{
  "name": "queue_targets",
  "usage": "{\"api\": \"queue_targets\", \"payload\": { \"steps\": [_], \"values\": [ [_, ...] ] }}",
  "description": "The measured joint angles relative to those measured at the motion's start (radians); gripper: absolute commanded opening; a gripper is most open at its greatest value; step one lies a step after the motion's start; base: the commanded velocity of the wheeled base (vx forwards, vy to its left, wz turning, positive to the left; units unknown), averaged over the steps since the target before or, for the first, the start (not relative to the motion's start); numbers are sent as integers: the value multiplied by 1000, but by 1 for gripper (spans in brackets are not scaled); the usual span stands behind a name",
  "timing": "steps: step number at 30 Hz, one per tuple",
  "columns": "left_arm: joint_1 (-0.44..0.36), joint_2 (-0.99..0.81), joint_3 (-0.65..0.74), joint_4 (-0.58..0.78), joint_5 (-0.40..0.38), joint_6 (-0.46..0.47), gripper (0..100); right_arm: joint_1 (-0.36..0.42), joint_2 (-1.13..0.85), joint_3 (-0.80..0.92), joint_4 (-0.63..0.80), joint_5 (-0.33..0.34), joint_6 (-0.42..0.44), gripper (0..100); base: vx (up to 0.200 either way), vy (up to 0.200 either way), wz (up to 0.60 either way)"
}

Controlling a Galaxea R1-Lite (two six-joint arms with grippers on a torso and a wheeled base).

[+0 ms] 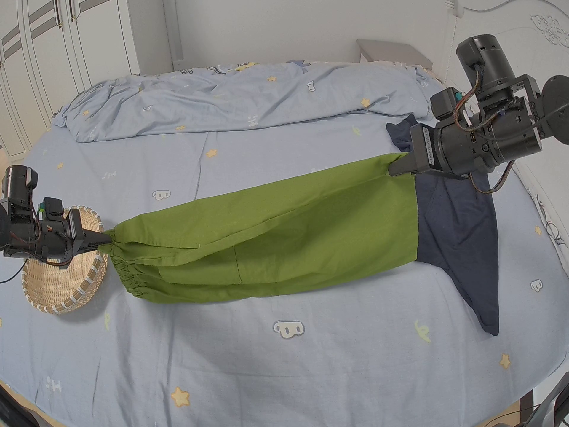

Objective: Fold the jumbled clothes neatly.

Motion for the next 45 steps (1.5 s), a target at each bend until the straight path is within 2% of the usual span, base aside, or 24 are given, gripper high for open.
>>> {"api": "queue_targets", "payload": {
  "steps": [10,12,15,17,28,31,35,39,45],
  "values": [
    [10,28,3,11,3,24,0,-52,26,-7,1,-12,4,0,0,0,0],
    [13,30,3,11,6,37,0,-56,26,-14,-4,-38,4,0,0,0,0],
    [17,31,3,11,8,63,0,-60,27,-30,-19,-120,0,0,0,0,0],
    [19,31,3,11,10,72,0,-57,27,-36,-23,-145,-1,0,0,0,0],
    [28,35,3,11,26,79,0,61,-47,23,-11,-173,14,0,0,0,0],
    [28,38,3,11,26,79,0,107,-85,70,2,-174,18,0,0,0,0],
    [26,40,3,11,24,80,0,130,-130,152,7,-177,21,0,0,0,0],
    [26,41,3,8,22,80,0,106,-145,171,-14,-177,18,0,0,0,0],
    [26,43,3,0,17,80,0,15,-102,160,-163,-172,4,0,0,0,0]
  ]
}}
